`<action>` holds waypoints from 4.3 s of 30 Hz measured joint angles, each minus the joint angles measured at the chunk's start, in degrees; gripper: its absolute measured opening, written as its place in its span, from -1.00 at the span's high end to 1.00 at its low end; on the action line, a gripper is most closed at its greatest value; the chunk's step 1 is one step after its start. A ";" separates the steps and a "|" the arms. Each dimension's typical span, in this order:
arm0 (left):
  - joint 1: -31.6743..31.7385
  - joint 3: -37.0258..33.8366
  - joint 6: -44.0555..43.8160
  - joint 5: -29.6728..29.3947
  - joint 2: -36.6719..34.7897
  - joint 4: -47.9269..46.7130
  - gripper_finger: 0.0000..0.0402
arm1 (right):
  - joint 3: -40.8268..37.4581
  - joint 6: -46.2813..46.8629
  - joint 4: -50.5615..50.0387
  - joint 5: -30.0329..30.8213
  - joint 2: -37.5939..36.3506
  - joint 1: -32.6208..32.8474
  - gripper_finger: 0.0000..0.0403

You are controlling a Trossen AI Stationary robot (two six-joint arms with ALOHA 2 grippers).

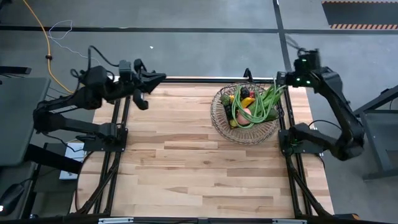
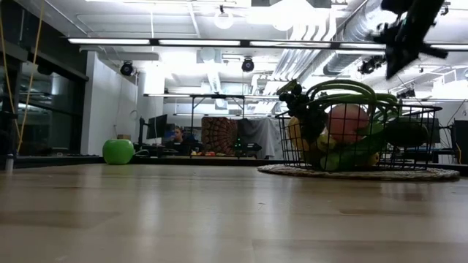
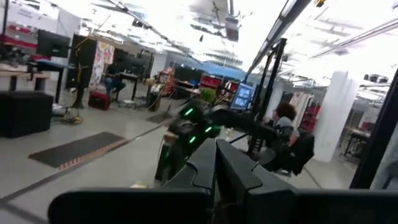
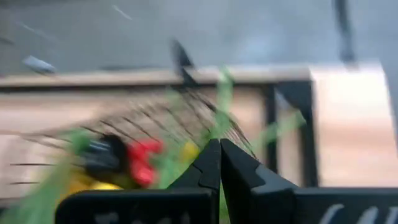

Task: Build produce basket
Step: Put the green apple into the wire basket

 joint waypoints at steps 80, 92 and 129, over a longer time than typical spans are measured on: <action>34.19 18.56 -8.57 -15.96 34.69 -78.88 -0.74 | -18.92 -8.47 67.42 -8.79 -0.74 61.41 1.00; 44.49 18.38 -21.40 -13.76 45.92 -71.66 -0.73 | -18.92 -8.46 64.56 -8.80 -0.74 61.41 1.00; 42.32 1.32 -63.10 -28.23 42.73 -52.74 0.01 | -19.01 -8.30 54.78 -8.85 -0.74 61.41 1.00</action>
